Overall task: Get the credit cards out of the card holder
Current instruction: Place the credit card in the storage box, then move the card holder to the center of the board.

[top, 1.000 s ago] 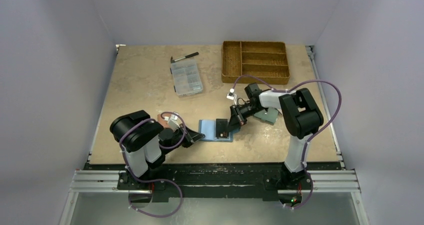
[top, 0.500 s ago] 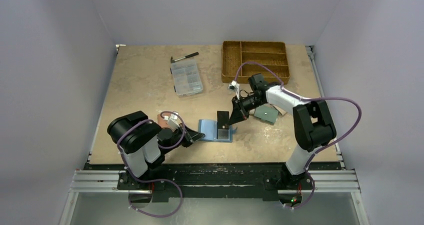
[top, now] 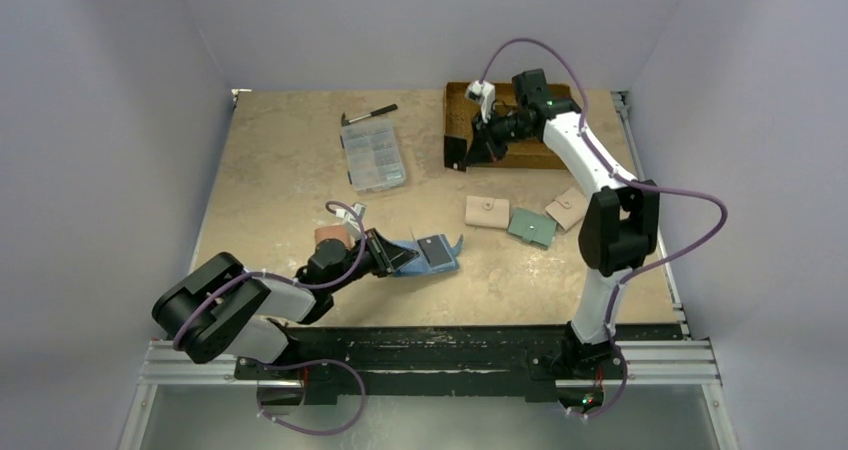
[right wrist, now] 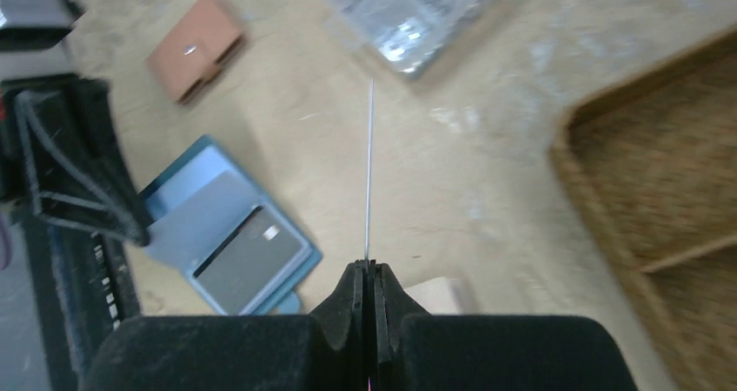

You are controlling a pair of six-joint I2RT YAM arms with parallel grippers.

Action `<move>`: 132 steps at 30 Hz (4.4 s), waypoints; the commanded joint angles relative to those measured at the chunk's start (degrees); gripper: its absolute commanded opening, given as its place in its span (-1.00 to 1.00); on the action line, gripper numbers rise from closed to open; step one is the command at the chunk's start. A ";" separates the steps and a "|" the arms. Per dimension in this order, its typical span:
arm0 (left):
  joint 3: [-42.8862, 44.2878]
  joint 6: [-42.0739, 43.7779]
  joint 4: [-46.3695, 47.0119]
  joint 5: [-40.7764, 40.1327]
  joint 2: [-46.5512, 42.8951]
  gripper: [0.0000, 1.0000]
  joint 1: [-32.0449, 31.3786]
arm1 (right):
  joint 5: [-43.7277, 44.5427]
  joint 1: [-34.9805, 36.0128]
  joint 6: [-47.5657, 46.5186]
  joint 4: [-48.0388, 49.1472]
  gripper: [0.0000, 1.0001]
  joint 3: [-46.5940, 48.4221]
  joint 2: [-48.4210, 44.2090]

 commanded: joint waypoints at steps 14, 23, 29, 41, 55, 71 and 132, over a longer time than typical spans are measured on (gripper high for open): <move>2.25 6.98 -8.92 3.26 1.99 -1.00 0.27 | 19.91 -2.59 10.16 4.87 -1.00 28.31 15.96; 2.62 7.49 -9.49 4.25 2.26 -1.00 0.30 | 22.06 -2.62 11.78 7.16 -1.00 34.73 24.81; 3.37 8.73 -12.08 4.01 1.96 -1.00 0.27 | 22.72 -2.66 11.81 7.76 -1.00 37.35 29.09; 5.35 10.26 -14.59 3.97 2.96 -1.00 0.29 | 22.24 -2.57 13.26 9.40 -1.00 39.75 33.72; 6.85 10.68 -16.10 3.78 3.36 -1.00 0.26 | 40.03 -2.61 16.16 16.54 -0.19 42.54 32.63; 8.35 14.26 -32.01 -3.09 -2.88 -1.00 0.42 | 1.18 -1.87 -0.40 19.06 -0.07 -5.91 -11.47; 12.63 13.04 -55.54 -13.46 -13.81 -0.91 0.40 | 14.15 27.06 -41.61 20.11 -0.14 -45.96 -21.96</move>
